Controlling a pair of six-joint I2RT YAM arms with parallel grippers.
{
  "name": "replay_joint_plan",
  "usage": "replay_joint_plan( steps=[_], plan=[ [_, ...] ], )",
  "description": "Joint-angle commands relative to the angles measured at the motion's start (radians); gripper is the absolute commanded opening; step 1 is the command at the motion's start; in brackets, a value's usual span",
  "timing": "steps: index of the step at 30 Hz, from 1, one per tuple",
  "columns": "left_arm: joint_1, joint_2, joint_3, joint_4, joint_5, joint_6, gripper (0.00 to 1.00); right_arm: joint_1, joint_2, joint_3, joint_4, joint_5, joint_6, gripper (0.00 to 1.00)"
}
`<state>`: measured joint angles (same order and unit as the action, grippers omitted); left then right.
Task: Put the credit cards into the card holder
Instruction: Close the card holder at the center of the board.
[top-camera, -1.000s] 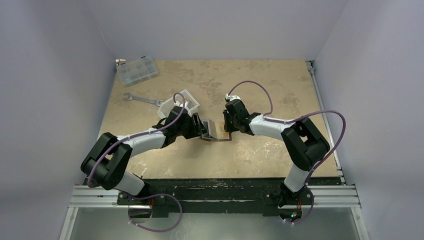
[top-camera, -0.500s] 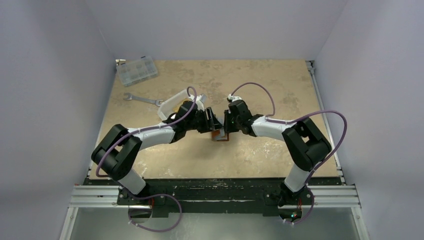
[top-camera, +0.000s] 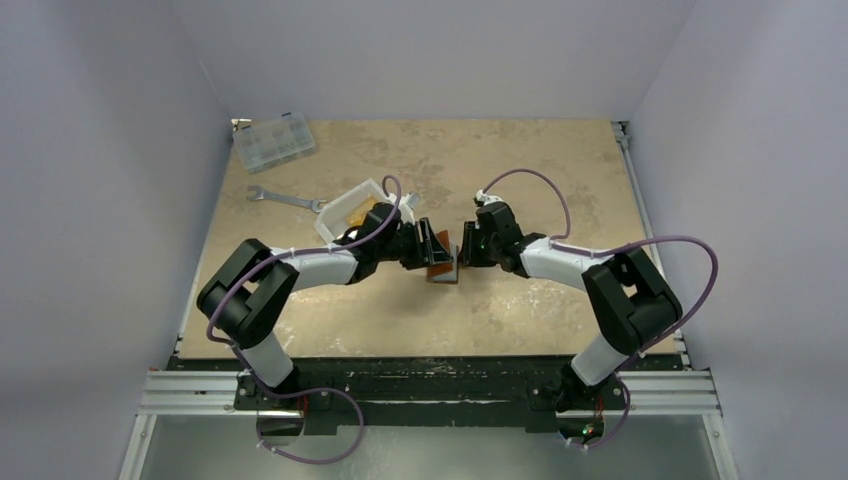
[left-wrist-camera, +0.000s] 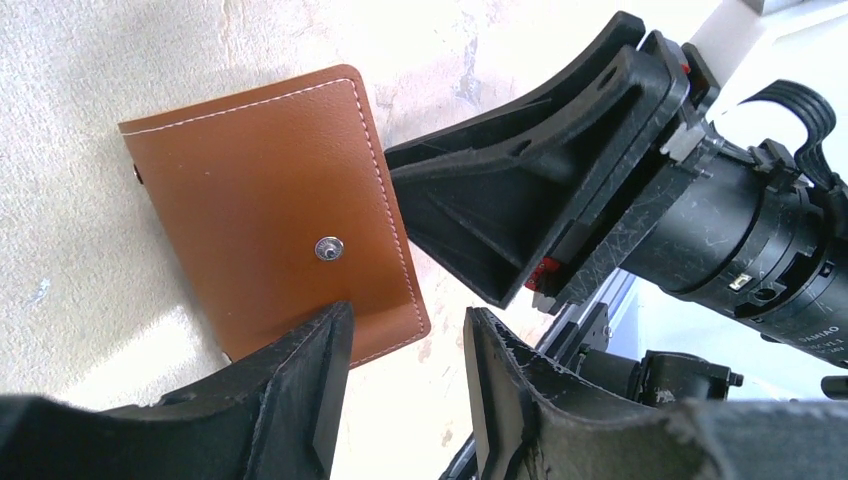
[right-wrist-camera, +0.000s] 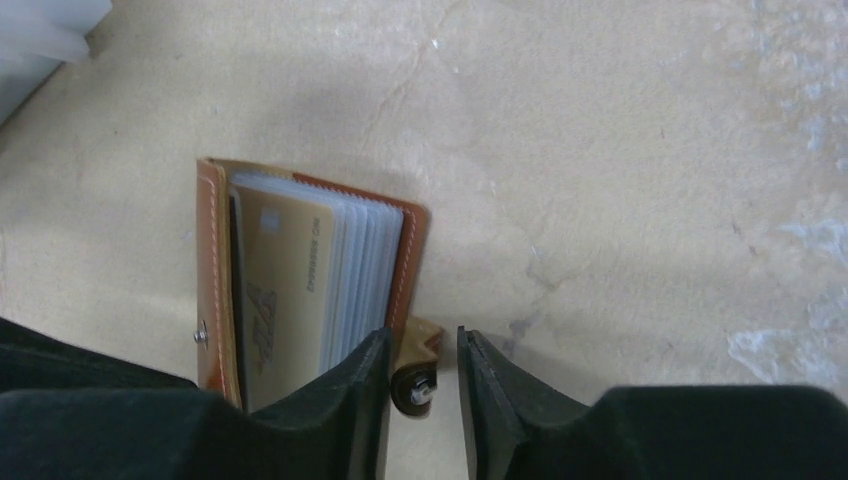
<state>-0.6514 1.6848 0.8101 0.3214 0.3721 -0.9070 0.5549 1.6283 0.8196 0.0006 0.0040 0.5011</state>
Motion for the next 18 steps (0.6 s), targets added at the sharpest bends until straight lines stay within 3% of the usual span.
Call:
replay_joint_plan(
  steps=[1, 12, 16, 18],
  plan=[
    [-0.005, 0.007, 0.045, 0.033, 0.036, 0.002, 0.48, -0.006, -0.078, -0.031, -0.027, -0.009, -0.022, 0.41],
    [-0.004, 0.138, 0.147, 0.011, 0.126, 0.038, 0.47, -0.032, -0.099, -0.035, -0.029, 0.017, -0.044, 0.43],
    [-0.005, 0.23, 0.163, 0.102, 0.194, -0.019, 0.45, -0.052, -0.1, -0.033, -0.035, 0.02, -0.053, 0.31],
    [-0.005, 0.255, 0.148, 0.168, 0.22, -0.066, 0.44, -0.064, -0.111, -0.042, -0.035, 0.022, -0.056, 0.29]
  ],
)
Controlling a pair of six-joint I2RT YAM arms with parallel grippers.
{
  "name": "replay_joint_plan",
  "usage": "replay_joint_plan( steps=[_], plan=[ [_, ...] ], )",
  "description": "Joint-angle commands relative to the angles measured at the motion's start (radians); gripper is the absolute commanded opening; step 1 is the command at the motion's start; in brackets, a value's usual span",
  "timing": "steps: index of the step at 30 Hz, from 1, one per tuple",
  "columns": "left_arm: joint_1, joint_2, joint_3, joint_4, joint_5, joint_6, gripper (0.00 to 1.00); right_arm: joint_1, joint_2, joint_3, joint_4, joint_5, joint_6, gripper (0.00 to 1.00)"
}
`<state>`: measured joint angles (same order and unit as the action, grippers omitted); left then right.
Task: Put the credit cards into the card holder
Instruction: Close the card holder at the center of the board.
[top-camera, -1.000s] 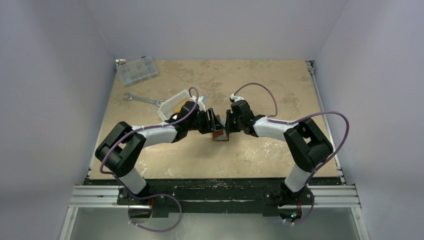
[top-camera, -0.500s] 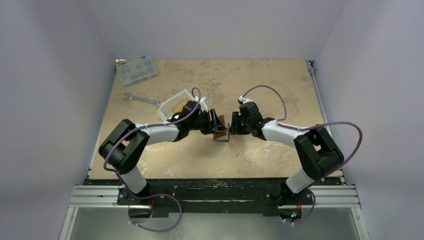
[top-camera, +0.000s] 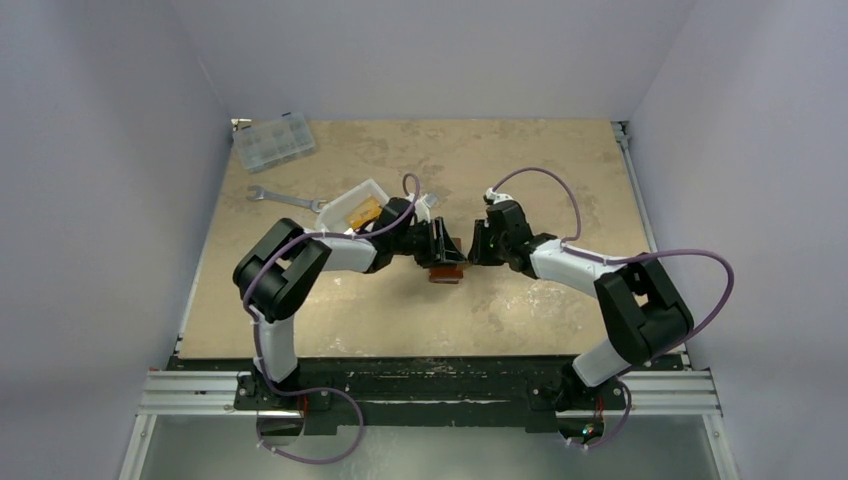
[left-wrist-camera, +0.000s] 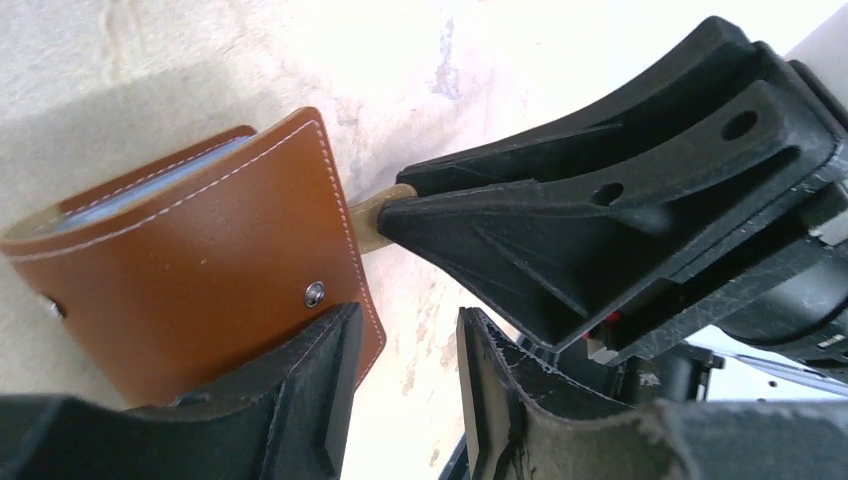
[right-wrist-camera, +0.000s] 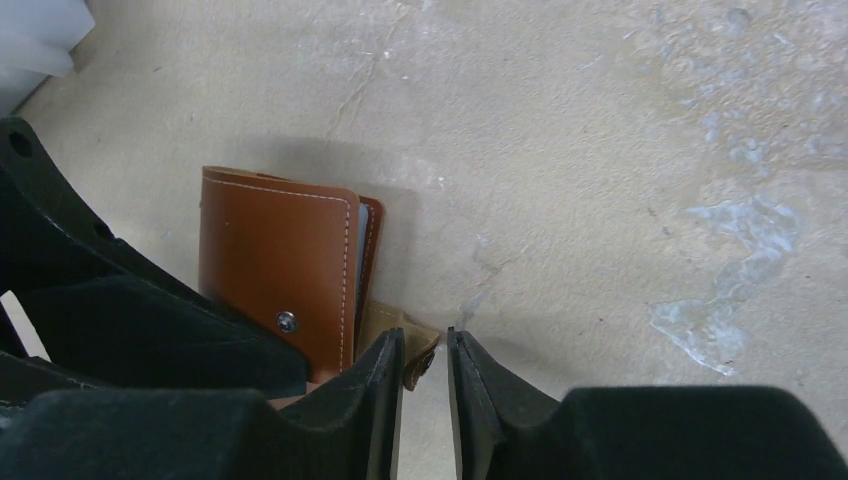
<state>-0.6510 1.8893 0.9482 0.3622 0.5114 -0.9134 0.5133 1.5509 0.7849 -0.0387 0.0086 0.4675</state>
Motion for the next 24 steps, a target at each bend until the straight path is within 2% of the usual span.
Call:
replay_joint_plan(
  steps=[1, 4, 9, 13, 15, 21, 24],
  plan=[
    [-0.005, 0.056, -0.003, 0.155, 0.092, -0.08, 0.43, -0.028, -0.037, -0.012, 0.007, 0.014, -0.026, 0.29],
    [-0.005, 0.056, -0.031, 0.182, 0.108, -0.108, 0.41, -0.043, -0.042, -0.018, 0.011, -0.006, -0.032, 0.29],
    [0.026, -0.005, 0.012, 0.049, 0.118, -0.03, 0.41, -0.054, -0.043, -0.019, 0.022, -0.051, -0.032, 0.29],
    [0.076, -0.043, 0.083, -0.086, 0.13, 0.039, 0.42, -0.061, -0.047, -0.016, 0.028, -0.074, -0.037, 0.41],
    [0.101, -0.048, 0.114, -0.136, 0.13, 0.07, 0.42, -0.064, -0.04, -0.01, 0.029, -0.081, -0.042, 0.43],
    [0.125, 0.008, 0.149, -0.108, 0.167, 0.069, 0.41, -0.07, -0.035, -0.001, 0.034, -0.118, -0.033, 0.33],
    [0.118, 0.05, 0.159, -0.071, 0.188, 0.048, 0.39, -0.074, -0.038, 0.001, 0.033, -0.126, -0.029, 0.23]
  ],
)
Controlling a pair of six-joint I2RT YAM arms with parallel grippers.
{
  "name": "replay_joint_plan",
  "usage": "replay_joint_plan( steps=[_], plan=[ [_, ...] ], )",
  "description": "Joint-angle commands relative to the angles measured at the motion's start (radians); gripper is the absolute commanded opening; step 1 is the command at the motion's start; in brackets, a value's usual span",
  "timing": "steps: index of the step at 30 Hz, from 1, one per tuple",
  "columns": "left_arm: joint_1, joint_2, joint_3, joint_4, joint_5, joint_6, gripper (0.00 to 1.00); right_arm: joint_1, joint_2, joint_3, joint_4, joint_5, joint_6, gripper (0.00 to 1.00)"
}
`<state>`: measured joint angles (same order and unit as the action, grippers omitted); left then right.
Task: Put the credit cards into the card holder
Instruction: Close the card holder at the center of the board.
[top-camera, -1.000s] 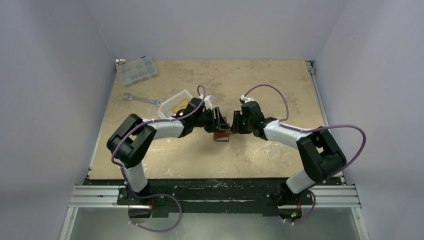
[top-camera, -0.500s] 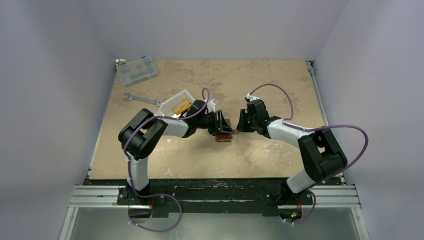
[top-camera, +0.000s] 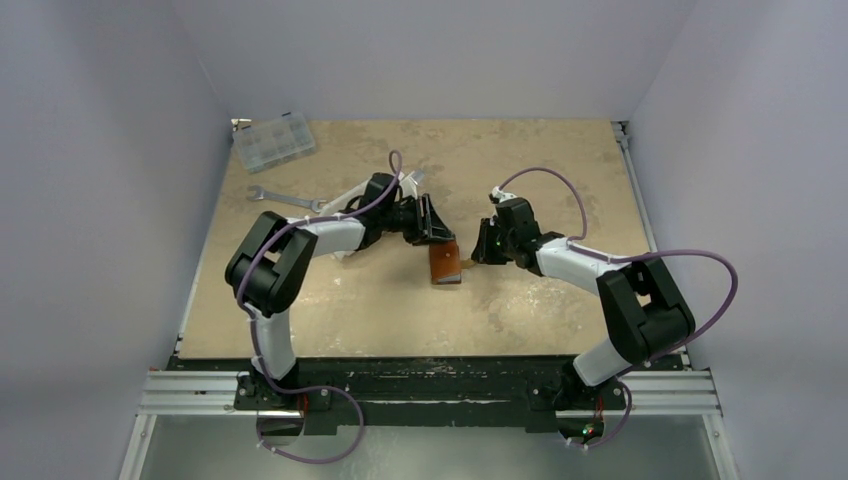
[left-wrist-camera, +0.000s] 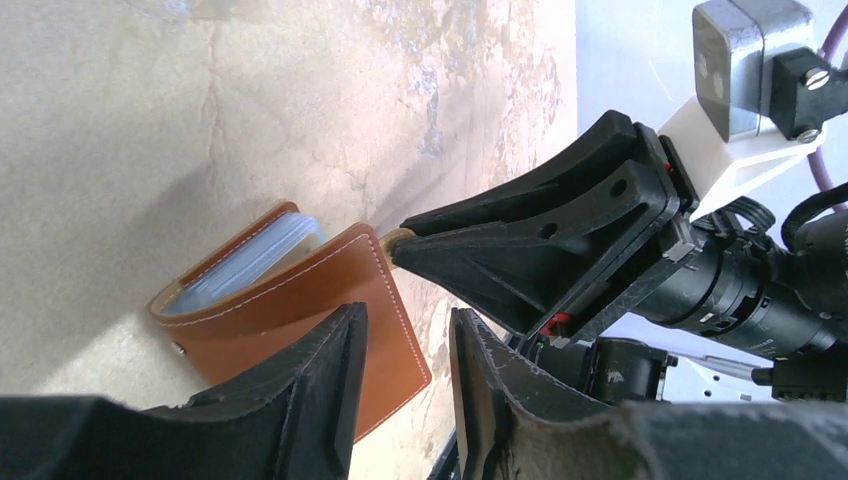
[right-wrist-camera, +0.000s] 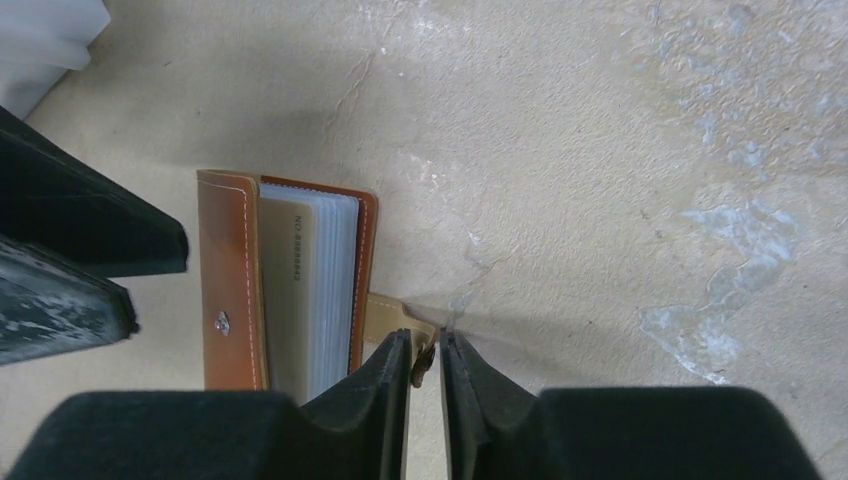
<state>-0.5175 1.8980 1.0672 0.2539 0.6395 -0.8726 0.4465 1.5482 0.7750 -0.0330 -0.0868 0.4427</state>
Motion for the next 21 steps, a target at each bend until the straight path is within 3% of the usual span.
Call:
replay_joint_plan(
  steps=[1, 9, 13, 16, 21],
  plan=[
    [-0.019, 0.053, 0.041, 0.051, 0.065, 0.0, 0.38, -0.011, -0.036, 0.012, 0.025, -0.032, -0.004, 0.22],
    [-0.036, 0.109, 0.034, 0.083, 0.052, -0.004, 0.29, -0.028, -0.053, 0.013, 0.006, -0.044, -0.006, 0.21],
    [-0.035, 0.126, 0.028, 0.093, 0.045, -0.004, 0.23, -0.038, -0.052, 0.011, 0.007, -0.056, -0.007, 0.11],
    [-0.033, 0.123, 0.017, 0.109, 0.046, -0.011, 0.21, -0.044, -0.048, 0.015, 0.006, -0.079, -0.009, 0.19],
    [-0.03, 0.116, 0.017, 0.09, 0.039, 0.0, 0.21, -0.051, -0.049, 0.014, 0.011, -0.097, -0.007, 0.18]
  ],
)
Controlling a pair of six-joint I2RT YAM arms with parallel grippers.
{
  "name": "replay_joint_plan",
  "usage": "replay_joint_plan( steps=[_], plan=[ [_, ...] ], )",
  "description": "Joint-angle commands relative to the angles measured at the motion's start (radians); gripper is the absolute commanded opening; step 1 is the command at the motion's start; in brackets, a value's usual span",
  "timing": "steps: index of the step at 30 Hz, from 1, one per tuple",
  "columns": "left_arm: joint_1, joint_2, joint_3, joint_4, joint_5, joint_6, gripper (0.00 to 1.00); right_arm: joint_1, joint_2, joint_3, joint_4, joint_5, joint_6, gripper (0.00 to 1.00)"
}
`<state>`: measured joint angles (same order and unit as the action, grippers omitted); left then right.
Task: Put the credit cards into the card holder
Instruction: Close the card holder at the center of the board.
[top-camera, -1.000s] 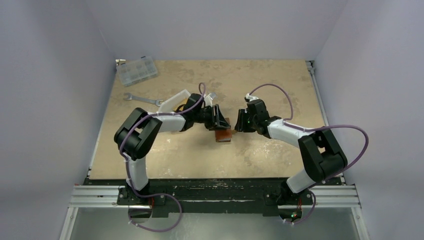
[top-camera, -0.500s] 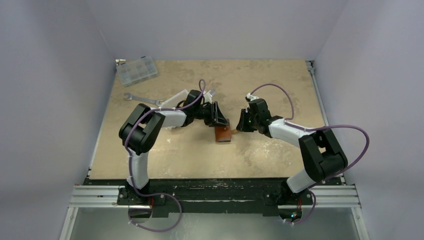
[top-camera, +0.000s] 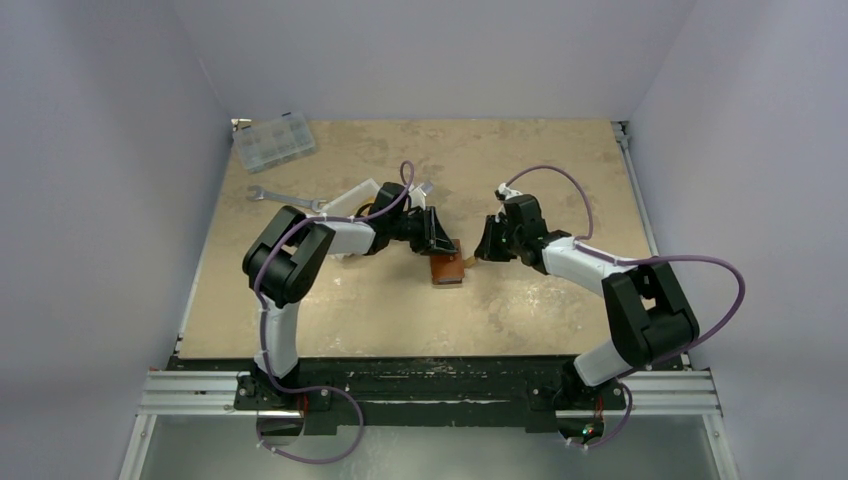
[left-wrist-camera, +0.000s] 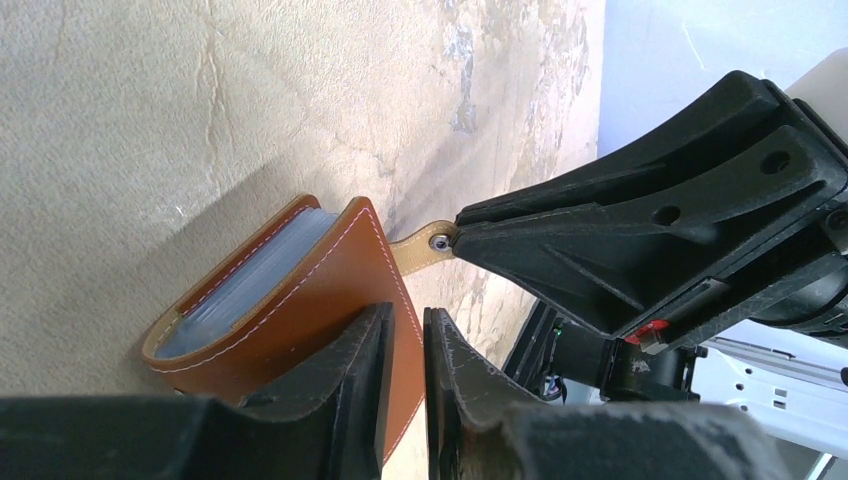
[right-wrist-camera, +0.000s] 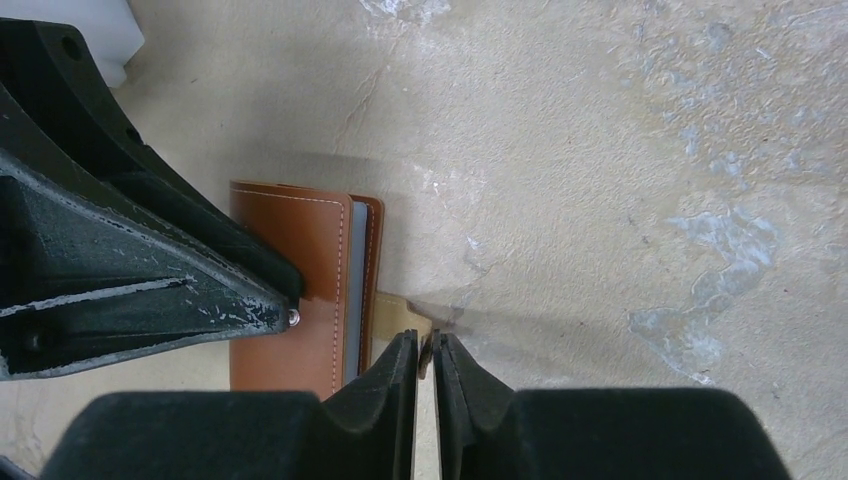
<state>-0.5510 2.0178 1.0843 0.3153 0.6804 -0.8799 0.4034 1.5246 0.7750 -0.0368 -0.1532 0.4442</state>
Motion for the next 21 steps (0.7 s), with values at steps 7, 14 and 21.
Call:
replay_joint_plan(
  steps=[7, 14, 21],
  plan=[
    [0.006, 0.004, 0.001, 0.028, 0.003, 0.008, 0.2, -0.01, -0.003, 0.015, 0.016, -0.064, -0.013, 0.21],
    [0.008, 0.003, 0.003, 0.024, 0.009, 0.008, 0.2, -0.01, -0.001, 0.017, 0.011, -0.062, -0.015, 0.21],
    [0.011, 0.007, 0.019, 0.009, 0.008, 0.015, 0.19, -0.009, -0.01, 0.014, 0.007, -0.06, -0.013, 0.0]
  ],
)
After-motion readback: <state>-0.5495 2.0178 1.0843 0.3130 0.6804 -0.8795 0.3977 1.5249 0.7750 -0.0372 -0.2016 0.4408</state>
